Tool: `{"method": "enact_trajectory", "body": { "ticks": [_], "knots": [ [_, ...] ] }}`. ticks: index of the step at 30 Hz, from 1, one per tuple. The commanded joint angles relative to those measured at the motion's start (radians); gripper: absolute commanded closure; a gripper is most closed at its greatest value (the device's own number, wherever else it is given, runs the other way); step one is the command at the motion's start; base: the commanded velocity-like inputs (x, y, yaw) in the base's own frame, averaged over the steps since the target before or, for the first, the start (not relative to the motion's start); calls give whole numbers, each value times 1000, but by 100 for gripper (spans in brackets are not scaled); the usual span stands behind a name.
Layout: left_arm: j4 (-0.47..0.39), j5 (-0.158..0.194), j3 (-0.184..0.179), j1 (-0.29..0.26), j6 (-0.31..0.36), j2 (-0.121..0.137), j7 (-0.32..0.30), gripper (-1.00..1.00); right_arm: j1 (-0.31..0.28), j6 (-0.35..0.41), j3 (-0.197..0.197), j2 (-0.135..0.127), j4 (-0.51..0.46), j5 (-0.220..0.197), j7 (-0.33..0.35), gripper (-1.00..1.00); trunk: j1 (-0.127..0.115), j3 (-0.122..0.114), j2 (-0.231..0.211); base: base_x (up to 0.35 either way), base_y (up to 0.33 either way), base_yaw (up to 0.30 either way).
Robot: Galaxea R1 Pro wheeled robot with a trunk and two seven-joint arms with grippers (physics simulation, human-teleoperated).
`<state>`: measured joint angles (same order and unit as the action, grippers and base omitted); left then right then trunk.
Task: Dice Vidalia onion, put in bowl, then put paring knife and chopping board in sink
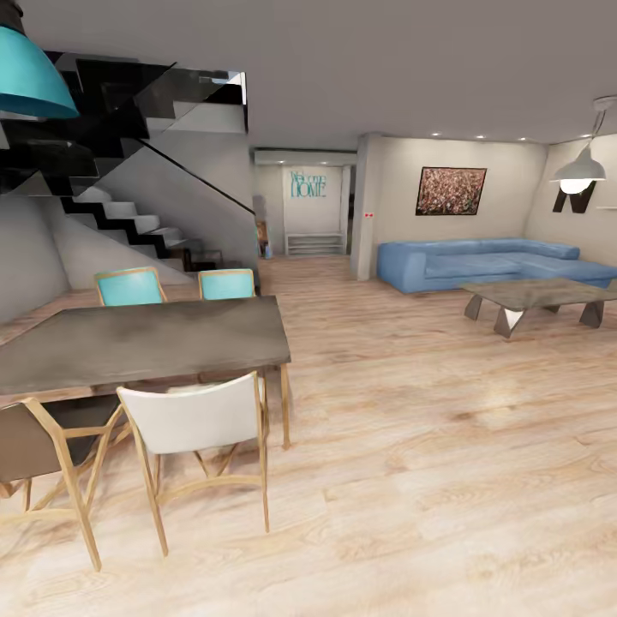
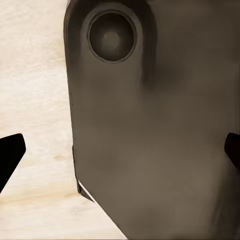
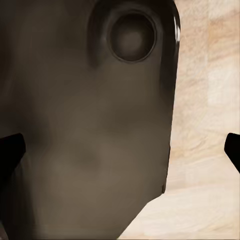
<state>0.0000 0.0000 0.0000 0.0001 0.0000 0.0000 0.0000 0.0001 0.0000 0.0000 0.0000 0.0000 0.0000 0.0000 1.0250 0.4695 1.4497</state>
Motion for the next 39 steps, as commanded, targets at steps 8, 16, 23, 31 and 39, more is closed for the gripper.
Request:
{"method": "enact_trajectory", "body": {
  "ticks": [8,16,23,31,39],
  "knots": [
    [-24,6,3,-6,1,-27,-10,-100,-9,-2,0,-39,-9,-6,-1,-100,0,0,0,0,0,0],
    [-41,6,3,-5,0,-33,-8,-100,-9,-36,0,-58,-9,-6,-2,-100,0,0,0,0,0,117],
    [-50,6,3,-5,0,-44,-5,-100,-9,-64,1,-58,-11,-6,-6,-100,0,0,0,0,0,258],
    [-51,6,4,-5,0,-45,-4,-100,-9,-92,2,-58,-9,-6,-7,-100,0,0,0,0,0,274],
    [-51,6,1,-5,0,-41,-5,-100,-9,-92,0,-58,-9,-8,-8,-100,0,0,0,0,0,279]
  ]
}}
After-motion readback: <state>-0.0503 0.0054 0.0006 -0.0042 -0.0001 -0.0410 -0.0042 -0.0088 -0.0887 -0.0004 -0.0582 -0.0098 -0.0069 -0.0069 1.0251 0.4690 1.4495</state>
